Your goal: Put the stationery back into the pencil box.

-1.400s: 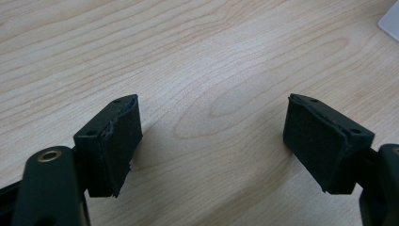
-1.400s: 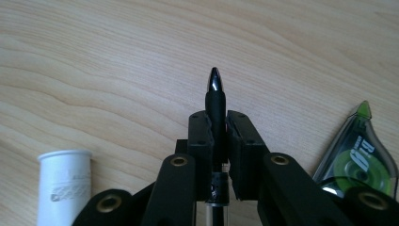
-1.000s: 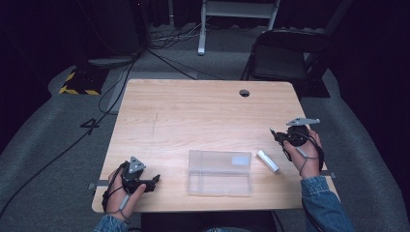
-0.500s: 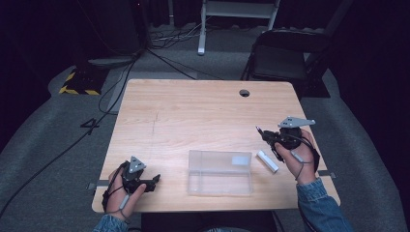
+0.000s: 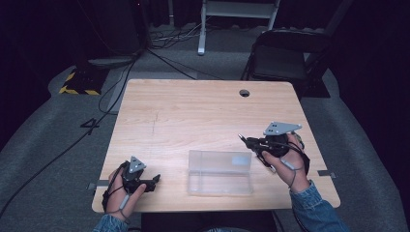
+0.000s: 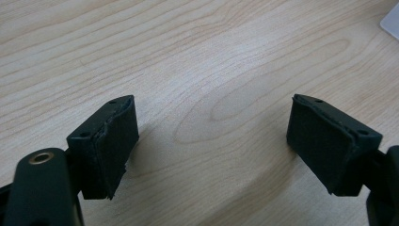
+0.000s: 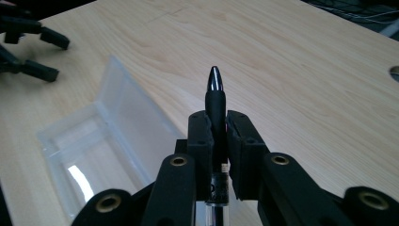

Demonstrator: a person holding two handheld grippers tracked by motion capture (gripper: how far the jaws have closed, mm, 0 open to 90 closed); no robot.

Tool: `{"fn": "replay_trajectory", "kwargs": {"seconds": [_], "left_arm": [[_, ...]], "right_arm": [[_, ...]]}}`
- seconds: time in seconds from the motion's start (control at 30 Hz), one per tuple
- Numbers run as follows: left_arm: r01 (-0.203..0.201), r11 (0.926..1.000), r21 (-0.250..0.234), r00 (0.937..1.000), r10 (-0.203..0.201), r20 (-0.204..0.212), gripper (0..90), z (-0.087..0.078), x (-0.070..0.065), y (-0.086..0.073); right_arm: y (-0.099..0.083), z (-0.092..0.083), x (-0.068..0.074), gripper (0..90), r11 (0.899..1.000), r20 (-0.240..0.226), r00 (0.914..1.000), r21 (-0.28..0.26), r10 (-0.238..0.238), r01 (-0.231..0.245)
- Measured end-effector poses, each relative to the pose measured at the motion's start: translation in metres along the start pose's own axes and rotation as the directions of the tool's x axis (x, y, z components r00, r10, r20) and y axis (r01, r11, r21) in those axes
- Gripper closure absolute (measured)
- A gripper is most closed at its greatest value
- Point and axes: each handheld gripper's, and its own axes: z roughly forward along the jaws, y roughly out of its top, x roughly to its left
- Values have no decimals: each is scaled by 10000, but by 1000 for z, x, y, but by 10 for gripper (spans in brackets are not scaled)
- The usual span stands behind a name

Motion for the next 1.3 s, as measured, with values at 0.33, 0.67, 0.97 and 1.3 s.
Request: {"fn": "replay_trajectory", "kwargs": {"seconds": [0.33, 0.67, 0.97, 1.3], "left_arm": [[-1, 10000, 4, 10000, 1, 2, 175, 0, 0, 0], [-4, 10000, 3, 10000, 4, 2, 175, 0, 0, 0], [-3, 10000, 1, 10000, 3, 7, 175, 0, 0, 0], [-16, 10000, 13, 10000, 16, 10, 175, 0, 0, 0]], "right_arm": [[5, 15, 27, 804, 9972, -1021, 9921, 124, -725, 741], [3, 29, 41, 804, 9910, -1585, 9793, 235, -1261, 1314], [-5, 47, 51, 803, 9833, -2301, 9599, 479, -1600, 1754], [-14, 63, 54, 803, 9776, -2602, 9472, 444, -1875, 2057]]}}
